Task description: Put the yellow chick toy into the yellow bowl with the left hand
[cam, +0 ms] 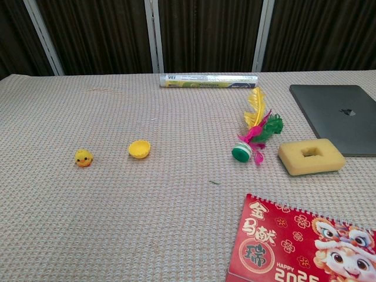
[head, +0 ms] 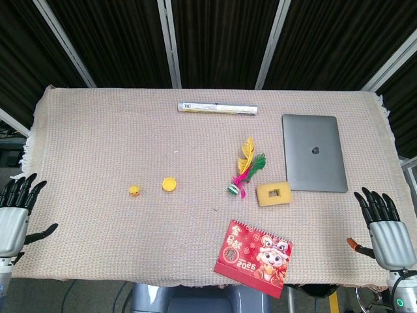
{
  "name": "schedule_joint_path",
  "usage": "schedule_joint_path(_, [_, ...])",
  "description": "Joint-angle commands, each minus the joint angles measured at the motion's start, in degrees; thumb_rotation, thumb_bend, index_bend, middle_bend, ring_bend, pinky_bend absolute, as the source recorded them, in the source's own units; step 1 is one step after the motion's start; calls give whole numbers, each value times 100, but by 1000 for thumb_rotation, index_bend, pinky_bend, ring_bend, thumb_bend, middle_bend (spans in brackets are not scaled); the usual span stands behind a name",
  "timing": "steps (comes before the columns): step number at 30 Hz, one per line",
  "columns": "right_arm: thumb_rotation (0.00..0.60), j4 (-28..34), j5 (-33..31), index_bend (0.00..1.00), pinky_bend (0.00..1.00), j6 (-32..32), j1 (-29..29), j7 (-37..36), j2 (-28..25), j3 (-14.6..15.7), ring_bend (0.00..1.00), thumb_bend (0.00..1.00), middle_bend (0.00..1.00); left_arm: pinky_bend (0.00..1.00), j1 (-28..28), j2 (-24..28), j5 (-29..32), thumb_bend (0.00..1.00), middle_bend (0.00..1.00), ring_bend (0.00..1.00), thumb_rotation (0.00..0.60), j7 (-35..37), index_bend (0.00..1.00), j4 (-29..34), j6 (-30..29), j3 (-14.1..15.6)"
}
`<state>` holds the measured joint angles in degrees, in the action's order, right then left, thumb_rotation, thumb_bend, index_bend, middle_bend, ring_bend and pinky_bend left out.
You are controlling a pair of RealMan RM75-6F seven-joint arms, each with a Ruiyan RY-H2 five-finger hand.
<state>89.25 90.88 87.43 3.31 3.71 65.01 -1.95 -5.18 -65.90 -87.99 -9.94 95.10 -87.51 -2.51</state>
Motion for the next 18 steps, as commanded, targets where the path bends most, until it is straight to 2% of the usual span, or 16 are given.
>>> schedule_joint_path(1, [600,17,-22,38,0,-18,0,3,2,-1,0,0,0,33,-11,-6,9,112,0,0,557,2,114,-12,25,2])
schedule_joint_path(18, [600,48,-44,46,0,-25,-10,-2,-21,7,0,0,0,33,-52,-8,85,109,0,0,558,-67,119,27,188,39])
